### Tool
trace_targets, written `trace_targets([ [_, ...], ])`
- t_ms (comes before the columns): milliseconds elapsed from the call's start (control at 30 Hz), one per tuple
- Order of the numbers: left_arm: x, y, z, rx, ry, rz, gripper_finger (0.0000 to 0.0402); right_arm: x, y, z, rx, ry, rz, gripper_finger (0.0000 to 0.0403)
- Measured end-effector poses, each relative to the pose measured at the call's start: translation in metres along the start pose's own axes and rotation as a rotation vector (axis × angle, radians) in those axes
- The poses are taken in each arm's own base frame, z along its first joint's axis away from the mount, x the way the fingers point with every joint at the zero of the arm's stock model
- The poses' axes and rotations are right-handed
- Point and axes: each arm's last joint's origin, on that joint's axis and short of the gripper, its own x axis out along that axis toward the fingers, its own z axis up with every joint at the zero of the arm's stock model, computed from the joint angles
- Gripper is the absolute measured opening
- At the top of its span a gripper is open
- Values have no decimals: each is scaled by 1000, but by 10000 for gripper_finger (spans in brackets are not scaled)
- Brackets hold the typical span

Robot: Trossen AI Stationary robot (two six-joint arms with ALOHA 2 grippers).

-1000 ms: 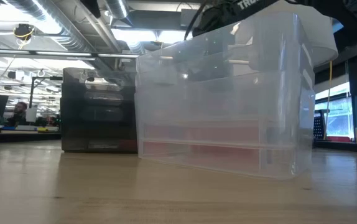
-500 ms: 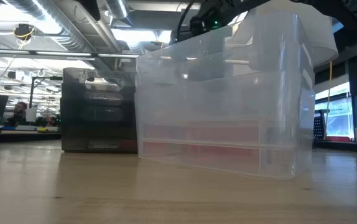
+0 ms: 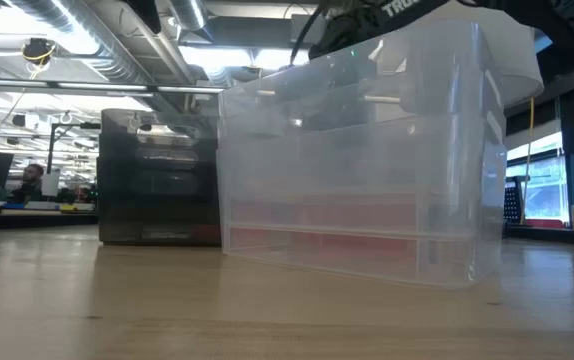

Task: Stack baskets by color
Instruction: Stack the bottom red bin on the top right red bin

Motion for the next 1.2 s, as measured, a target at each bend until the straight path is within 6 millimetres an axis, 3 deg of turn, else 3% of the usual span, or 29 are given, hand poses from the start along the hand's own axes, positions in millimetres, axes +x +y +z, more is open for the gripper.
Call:
trace_targets([
  [200,0,0,0,9,0,0,133,12,-2,2,-4,-57,-9,119],
  [433,0,0,0,11,0,1,133,9,-7,3,75,-62,-72,13],
  [567,0,0,0,11,0,1,133,-1,-12,5,124,-57,-91,7],
  [700,0,0,0,11,0,1,133,-25,-22,4,160,-15,-100,6],
  [833,0,0,0,12,0,1,133,-59,-35,5,224,-17,-233,4],
  [1033,0,0,0,12,0,1,133,-115,-58,7,314,-135,-405,3],
  [1200,0,0,0,12,0,1,133,-133,-83,0,412,-149,-590,2],
])
